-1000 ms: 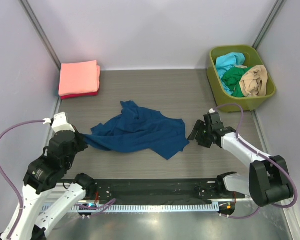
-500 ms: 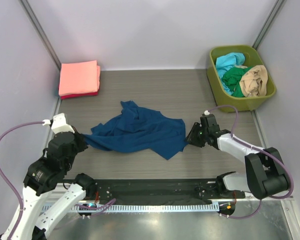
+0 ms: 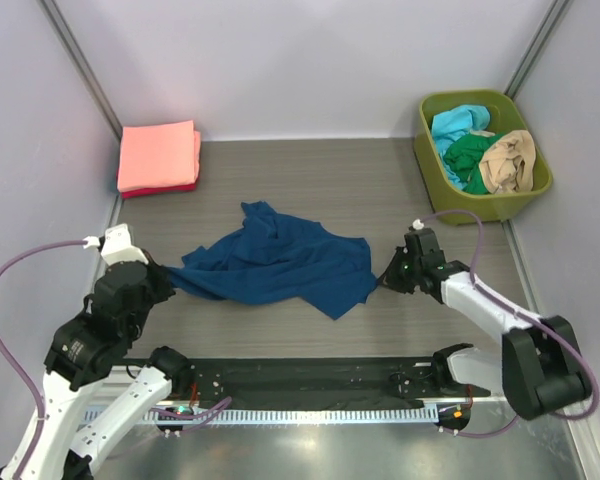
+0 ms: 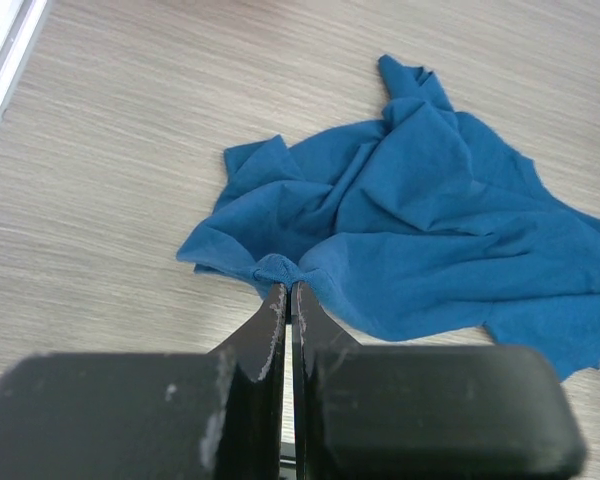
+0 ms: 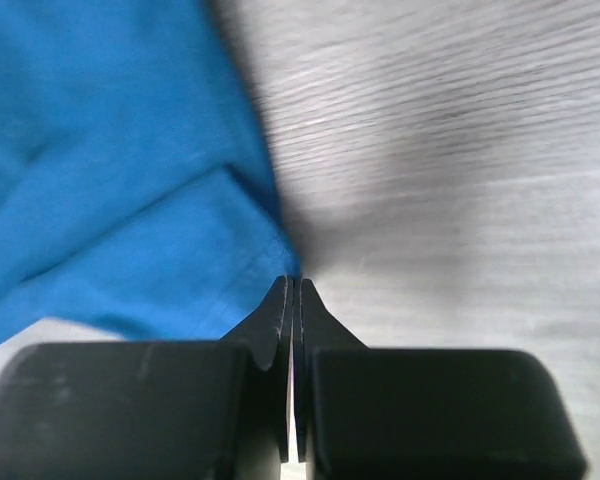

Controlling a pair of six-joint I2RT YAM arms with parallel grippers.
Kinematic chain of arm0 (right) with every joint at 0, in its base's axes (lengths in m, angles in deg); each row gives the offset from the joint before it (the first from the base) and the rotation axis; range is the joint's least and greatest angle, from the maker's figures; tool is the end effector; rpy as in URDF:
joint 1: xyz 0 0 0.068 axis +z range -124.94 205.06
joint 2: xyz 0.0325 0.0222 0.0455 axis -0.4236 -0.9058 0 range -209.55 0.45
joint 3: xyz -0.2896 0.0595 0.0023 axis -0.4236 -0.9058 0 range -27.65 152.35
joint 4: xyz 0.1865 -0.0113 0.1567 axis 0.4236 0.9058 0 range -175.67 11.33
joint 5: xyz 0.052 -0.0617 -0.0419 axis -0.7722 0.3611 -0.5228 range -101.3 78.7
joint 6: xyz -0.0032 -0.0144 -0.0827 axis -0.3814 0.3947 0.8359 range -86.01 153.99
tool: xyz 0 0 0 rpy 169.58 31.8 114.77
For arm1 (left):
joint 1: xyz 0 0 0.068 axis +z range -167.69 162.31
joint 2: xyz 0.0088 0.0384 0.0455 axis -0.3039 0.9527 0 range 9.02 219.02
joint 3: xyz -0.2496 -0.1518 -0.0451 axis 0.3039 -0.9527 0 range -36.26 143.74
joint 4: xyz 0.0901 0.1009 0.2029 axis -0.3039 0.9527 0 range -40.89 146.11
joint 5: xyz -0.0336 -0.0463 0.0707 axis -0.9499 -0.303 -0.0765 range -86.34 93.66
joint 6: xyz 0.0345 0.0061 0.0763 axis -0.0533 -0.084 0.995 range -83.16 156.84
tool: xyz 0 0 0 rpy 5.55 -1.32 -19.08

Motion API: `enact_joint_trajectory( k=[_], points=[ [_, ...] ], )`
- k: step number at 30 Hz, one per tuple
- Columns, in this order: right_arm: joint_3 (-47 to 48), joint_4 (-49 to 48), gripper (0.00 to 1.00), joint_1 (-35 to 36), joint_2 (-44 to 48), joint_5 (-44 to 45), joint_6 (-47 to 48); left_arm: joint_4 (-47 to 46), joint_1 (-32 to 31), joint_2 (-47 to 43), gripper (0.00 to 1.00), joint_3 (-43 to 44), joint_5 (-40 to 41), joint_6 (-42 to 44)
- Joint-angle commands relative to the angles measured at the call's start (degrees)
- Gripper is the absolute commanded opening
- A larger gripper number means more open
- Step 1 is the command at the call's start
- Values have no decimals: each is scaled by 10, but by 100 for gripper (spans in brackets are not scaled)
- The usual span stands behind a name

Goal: Fold and stack the t-shirts
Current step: Flatten the tshirt out

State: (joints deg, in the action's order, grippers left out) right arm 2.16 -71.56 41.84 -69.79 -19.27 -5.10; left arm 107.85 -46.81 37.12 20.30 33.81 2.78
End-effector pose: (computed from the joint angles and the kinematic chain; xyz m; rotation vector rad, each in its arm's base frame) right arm 0.2068 0.0730 0.1635 0.4471 2.5662 0.5501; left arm 0.0665 0.0053 0.3401 -0.3956 1.9859 -0.1426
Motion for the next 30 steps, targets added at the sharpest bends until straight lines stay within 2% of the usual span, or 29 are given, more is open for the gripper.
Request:
enact_joint_trajectory(
  k=[1, 5, 10, 13, 17, 21, 25, 29, 30],
  points=[
    [60, 75, 1, 3, 88, 23, 16, -13, -1, 15, 0, 56, 1, 0],
    [218, 201, 1, 2, 188, 60, 38, 2, -1, 35, 0, 134, 3, 12],
    [410, 342, 1, 3, 244, 130, 65, -2, 0, 52, 0, 266, -9, 45],
    [553, 389, 1, 2, 273, 159, 83, -36, -1, 49, 0, 319, -29, 92],
    [686, 427, 1, 2, 294, 187, 99, -75, -1, 39, 0, 377, -58, 131],
    [795, 455, 1, 2, 290, 202, 103, -135, 0, 28, 0, 403, -90, 153],
    [891, 464, 1, 2, 247, 211, 113, -178, 0, 42, 0, 418, -97, 174],
    [954, 463, 1, 2, 174, 217, 132, -165, 0, 113, 0, 470, -94, 182],
    [961, 459, 1, 2, 154, 230, 138, -133, -1, 163, 0, 485, -78, 179]
  ],
)
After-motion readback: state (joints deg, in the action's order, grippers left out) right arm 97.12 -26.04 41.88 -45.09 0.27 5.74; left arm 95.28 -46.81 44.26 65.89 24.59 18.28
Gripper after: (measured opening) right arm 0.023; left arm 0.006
